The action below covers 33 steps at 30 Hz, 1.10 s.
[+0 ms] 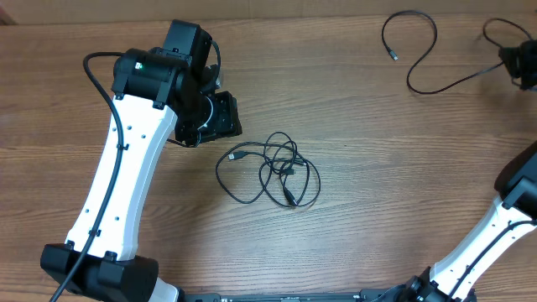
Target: Untangle cables
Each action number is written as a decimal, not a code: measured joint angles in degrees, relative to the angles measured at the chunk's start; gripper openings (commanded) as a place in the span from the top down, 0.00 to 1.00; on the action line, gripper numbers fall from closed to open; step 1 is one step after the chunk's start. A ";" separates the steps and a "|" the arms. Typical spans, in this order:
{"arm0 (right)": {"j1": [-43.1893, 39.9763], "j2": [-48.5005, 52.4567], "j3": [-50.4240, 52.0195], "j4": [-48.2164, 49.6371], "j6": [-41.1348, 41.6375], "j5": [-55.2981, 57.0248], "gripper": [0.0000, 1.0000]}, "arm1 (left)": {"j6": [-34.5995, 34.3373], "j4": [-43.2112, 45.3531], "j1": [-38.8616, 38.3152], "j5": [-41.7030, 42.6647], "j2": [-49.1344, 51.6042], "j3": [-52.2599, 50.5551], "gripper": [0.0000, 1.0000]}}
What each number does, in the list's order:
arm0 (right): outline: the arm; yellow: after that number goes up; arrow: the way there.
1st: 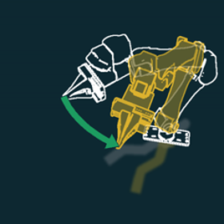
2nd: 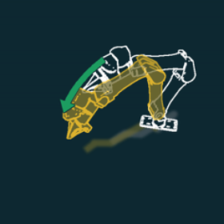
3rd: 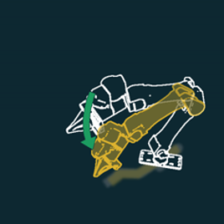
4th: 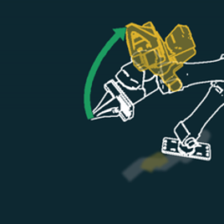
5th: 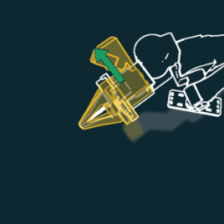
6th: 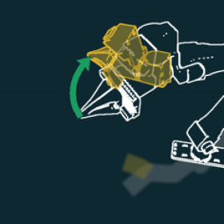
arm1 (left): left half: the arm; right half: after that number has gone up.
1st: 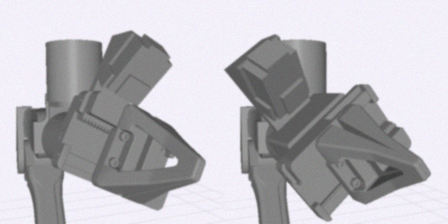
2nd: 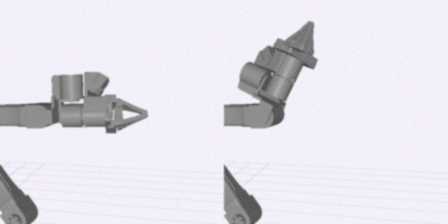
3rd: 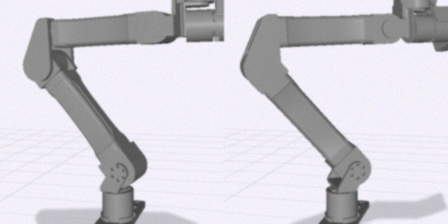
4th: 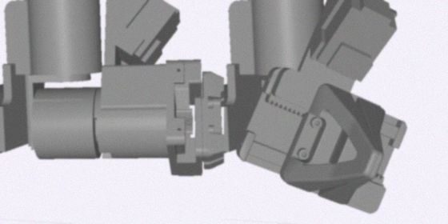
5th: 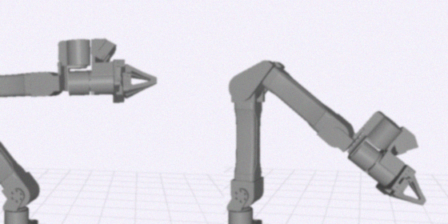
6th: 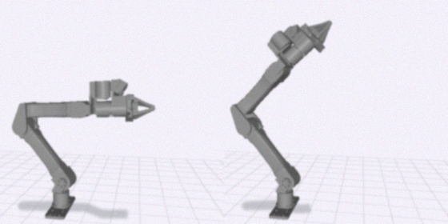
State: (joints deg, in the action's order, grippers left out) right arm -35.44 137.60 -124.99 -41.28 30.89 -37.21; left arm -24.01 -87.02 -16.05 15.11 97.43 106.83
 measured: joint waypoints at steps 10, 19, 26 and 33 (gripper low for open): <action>0.61 0.07 -6.36 -13.33 -7.08 15.50 0.00 | 0.00 0.22 0.00 0.00 0.00 0.00 0.44; 0.61 0.07 -6.36 -23.54 -8.11 15.93 0.00 | 0.00 0.22 0.00 0.00 0.00 0.00 0.44; 2.12 0.07 -6.32 -37.62 -8.41 18.16 0.00 | 0.00 0.22 0.00 0.00 0.00 0.00 0.44; 6.49 0.07 -3.02 -39.93 -10.01 22.23 0.05 | 0.00 0.24 0.00 0.00 0.00 0.00 0.44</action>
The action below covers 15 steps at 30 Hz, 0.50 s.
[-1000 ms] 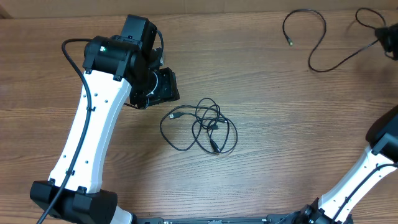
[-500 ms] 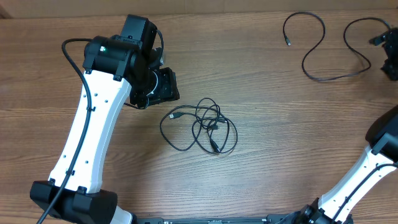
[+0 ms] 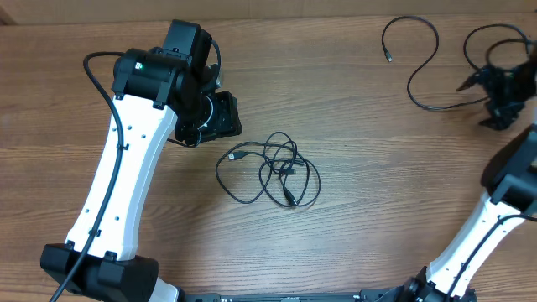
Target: Untangle cables
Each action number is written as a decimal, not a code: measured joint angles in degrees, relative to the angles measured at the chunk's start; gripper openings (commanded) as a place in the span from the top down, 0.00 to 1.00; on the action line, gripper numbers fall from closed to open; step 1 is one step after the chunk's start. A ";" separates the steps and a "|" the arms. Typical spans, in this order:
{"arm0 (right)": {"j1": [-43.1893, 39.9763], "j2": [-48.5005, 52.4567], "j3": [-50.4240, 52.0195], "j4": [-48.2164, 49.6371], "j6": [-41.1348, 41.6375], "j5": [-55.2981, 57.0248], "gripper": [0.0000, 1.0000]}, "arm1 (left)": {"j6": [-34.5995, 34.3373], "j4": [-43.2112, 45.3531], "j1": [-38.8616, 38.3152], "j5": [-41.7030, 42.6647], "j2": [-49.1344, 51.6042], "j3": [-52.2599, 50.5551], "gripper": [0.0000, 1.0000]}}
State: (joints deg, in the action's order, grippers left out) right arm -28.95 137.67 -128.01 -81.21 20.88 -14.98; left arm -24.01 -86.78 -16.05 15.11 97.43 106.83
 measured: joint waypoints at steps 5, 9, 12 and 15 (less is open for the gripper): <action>4.83 0.00 7.06 7.43 1.86 5.29 0.21 | 0.00 0.00 0.00 0.00 0.00 0.00 0.44; 6.12 0.09 11.17 13.33 4.33 5.97 0.48 | 0.04 0.00 0.00 -0.02 0.04 0.00 0.44; 5.99 0.11 12.07 17.38 6.16 5.33 0.72 | 0.22 0.04 0.00 -0.09 0.11 0.00 0.44; 5.75 0.11 12.20 21.77 7.65 4.59 0.84 | 0.22 0.13 0.00 -0.22 0.11 0.00 0.44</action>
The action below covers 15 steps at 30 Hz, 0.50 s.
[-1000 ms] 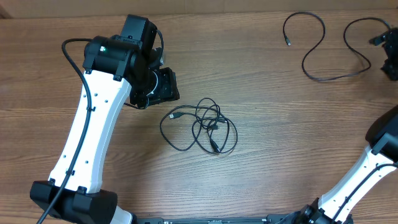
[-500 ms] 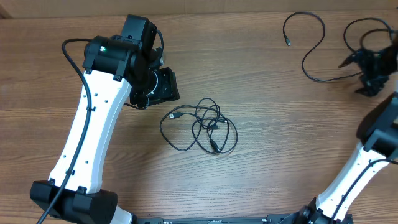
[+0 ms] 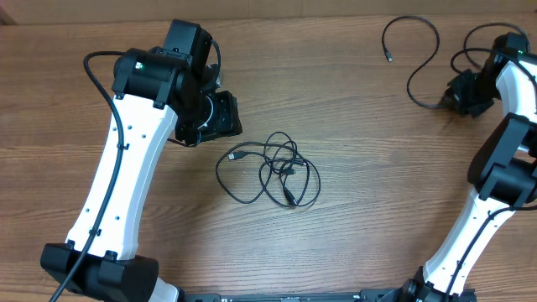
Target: Untangle cables
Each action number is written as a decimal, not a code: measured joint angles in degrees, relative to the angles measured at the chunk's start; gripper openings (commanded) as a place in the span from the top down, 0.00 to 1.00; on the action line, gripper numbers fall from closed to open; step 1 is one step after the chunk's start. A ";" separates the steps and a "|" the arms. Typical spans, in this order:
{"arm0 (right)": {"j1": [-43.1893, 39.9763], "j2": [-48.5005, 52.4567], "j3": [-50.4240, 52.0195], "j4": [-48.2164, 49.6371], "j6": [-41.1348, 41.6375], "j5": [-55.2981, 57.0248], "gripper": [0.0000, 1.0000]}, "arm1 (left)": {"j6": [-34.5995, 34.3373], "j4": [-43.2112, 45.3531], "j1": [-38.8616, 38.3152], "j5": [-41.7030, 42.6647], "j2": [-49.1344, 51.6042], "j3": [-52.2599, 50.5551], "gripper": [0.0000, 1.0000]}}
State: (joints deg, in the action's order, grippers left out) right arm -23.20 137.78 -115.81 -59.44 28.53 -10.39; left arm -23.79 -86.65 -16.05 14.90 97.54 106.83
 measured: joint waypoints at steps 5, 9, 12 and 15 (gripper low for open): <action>-0.04 0.00 0.00 7.80 1.33 -1.49 0.96 | 0.02 0.09 0.00 -0.02 0.02 0.00 0.44; -0.04 0.00 0.00 12.61 1.53 -3.65 0.94 | 0.02 0.09 0.00 -0.04 0.02 0.00 0.44; -0.04 0.00 0.00 14.75 1.66 -4.46 0.77 | 0.00 0.07 0.00 -0.09 0.02 0.00 0.44; -0.04 0.00 0.00 15.41 1.68 -4.76 0.43 | 0.02 0.02 0.00 -0.17 0.02 0.00 0.44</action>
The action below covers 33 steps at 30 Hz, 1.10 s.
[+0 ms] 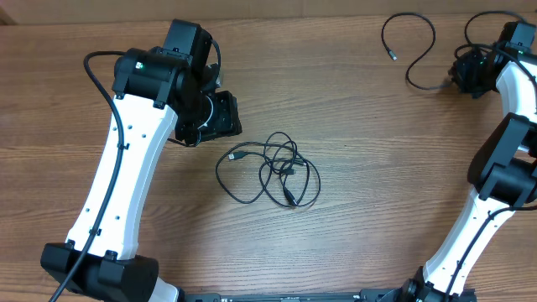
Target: Untangle cables
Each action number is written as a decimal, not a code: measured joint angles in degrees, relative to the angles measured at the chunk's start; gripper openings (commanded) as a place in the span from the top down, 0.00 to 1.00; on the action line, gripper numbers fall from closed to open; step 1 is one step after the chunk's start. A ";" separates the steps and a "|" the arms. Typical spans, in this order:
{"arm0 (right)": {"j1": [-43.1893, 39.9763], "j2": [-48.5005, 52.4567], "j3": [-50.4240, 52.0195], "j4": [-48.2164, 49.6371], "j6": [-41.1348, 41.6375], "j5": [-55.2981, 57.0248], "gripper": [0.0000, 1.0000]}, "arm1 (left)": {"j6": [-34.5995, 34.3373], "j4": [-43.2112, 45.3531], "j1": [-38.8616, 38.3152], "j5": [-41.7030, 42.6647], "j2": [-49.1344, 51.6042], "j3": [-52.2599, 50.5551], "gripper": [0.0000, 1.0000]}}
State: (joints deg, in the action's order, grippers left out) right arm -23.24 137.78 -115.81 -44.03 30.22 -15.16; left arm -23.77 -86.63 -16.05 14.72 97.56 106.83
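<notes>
A tangle of thin black cables (273, 170) lies in loose loops at the table's middle, with a plug end (234, 155) poking out to the left. A separate black cable (409, 33) curls at the far right, its free plug (390, 57) lying on the wood. Its other end runs into my right gripper (464, 75), which looks shut on it. My left gripper (220, 117) hangs up and to the left of the tangle, clear of it; its fingers are hidden under the wrist.
The wooden table (377, 193) stretches around the tangle. My left arm (126, 168) crosses the left side from the front edge. The right arm (503, 168) rises along the right edge, its own lead (487, 15) looping near the far edge.
My right gripper has moved a little toward the far edge and to the right. The separate cable's lower bend has moved up with it. The left arm and the tangle are unchanged.
At first my right gripper was at the far right edge with the separate cable stretched toward it. It then stood lower and further in, then nearer the cable's loop, bunching it. Now it is higher again. The left arm and tangle never moved.
</notes>
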 measured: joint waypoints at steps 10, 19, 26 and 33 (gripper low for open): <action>-2.14 0.04 -5.51 -13.64 -3.50 -0.09 0.00 | 0.00 0.02 0.00 -0.02 0.02 -0.02 0.35; -7.52 -2.78 -22.45 -35.30 -4.55 -0.09 0.00 | 0.02 1.09 0.00 -0.04 0.02 -0.04 0.03; -8.63 -13.81 -23.80 -47.60 -5.16 -0.79 0.00 | -0.26 1.05 0.00 -0.02 -0.20 -0.09 0.00; -4.68 -25.51 -23.93 -53.05 -9.46 -3.58 0.00 | -0.87 0.02 0.00 -0.04 -7.63 -0.50 0.00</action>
State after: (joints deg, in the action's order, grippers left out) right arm -27.92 112.27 -139.74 -97.08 20.75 -18.74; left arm -24.64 -86.61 -16.05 14.68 89.93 106.32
